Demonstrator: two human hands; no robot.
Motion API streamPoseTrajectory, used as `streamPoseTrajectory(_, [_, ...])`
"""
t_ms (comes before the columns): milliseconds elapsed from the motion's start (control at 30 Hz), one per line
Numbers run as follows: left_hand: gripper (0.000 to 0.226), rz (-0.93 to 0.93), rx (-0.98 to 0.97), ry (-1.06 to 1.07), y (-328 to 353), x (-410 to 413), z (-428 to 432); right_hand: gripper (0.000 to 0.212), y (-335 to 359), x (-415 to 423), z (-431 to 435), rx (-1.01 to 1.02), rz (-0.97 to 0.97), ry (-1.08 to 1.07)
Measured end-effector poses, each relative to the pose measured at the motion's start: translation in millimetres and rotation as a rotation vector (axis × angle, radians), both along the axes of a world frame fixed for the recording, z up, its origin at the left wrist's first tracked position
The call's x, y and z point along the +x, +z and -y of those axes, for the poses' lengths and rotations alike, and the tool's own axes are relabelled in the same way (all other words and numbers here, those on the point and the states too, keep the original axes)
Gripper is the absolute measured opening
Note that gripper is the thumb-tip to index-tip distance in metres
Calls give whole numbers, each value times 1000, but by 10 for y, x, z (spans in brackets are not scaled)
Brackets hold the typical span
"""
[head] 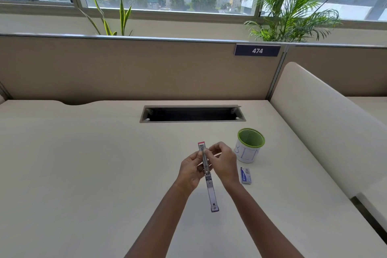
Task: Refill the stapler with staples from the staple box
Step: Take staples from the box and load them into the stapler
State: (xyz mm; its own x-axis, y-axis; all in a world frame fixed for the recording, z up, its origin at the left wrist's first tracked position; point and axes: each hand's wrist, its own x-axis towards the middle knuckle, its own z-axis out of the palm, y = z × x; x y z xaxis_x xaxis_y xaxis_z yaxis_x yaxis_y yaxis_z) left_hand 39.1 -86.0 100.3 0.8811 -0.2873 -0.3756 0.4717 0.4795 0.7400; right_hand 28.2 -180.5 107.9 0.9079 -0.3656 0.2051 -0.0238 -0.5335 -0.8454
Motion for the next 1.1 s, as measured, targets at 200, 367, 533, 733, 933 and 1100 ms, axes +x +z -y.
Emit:
streamPoseTrajectory(200, [23,25,-7,-34,4,-29,14,15,19,19,0,10,-10,7])
streamPoseTrajectory(367, [33,40,9,-43,6,-28,11,13,52,27,-7,26,-12,2])
streamPoseTrajectory(533, [33,50,34,-39,-11,-23,16,11,56,18,-35,-9,9,8])
streamPoseTrajectory(733, [29,59,120,-23,-39,-25,36,12,48,24,-63,-173,-2,-7])
streamPoseTrajectory(933, [28,69,179,-12,-59,-26,48,12,23,11,-52,-196,-7,1])
streamPoseTrajectory(1100, [27,76,166,-24,-69,-17,37,11,11,-6,-37,-111,-26,2])
